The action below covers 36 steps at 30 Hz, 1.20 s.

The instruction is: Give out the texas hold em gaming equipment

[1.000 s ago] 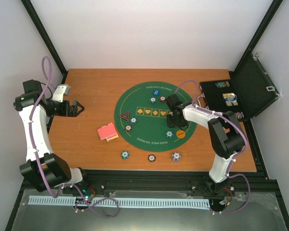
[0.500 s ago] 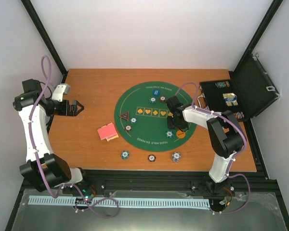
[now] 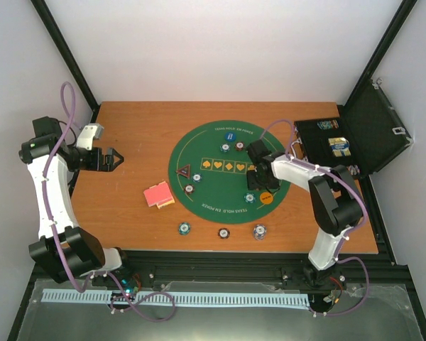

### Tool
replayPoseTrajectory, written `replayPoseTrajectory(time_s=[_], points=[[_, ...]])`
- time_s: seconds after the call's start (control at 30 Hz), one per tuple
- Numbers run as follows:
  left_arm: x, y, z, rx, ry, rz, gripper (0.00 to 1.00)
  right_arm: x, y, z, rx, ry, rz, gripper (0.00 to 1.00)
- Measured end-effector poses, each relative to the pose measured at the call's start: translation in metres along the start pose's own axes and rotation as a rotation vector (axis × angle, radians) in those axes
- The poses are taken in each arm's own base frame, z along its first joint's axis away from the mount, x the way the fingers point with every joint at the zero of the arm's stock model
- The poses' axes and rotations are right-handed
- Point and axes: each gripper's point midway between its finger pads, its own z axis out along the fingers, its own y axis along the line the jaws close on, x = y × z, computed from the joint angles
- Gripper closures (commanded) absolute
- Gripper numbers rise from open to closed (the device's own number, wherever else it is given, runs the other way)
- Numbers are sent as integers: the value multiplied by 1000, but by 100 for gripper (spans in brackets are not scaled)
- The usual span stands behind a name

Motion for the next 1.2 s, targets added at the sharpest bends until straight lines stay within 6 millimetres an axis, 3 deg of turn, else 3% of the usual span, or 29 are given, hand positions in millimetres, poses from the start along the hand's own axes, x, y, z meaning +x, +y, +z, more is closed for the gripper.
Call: replayPoseTrajectory(time_s=[0.1, 0.27, 0.43, 0.73, 1.2], points=[[0, 0, 0, 0, 0, 0, 0, -3, -3, -17, 4, -27, 7, 28], [-1, -1, -1, 2, -3, 1, 0, -10, -6, -65, -1, -126, 27, 21], [-3, -3, -2, 10, -10, 2, 0, 16, 6, -97, -52, -163, 15, 20], [-3, -4, -2, 19, -14, 2, 0, 107, 17, -83, -84, -14, -9, 20], [-3, -4, -2, 20, -14, 1, 0, 145, 27, -70, -98, 52, 8, 24]])
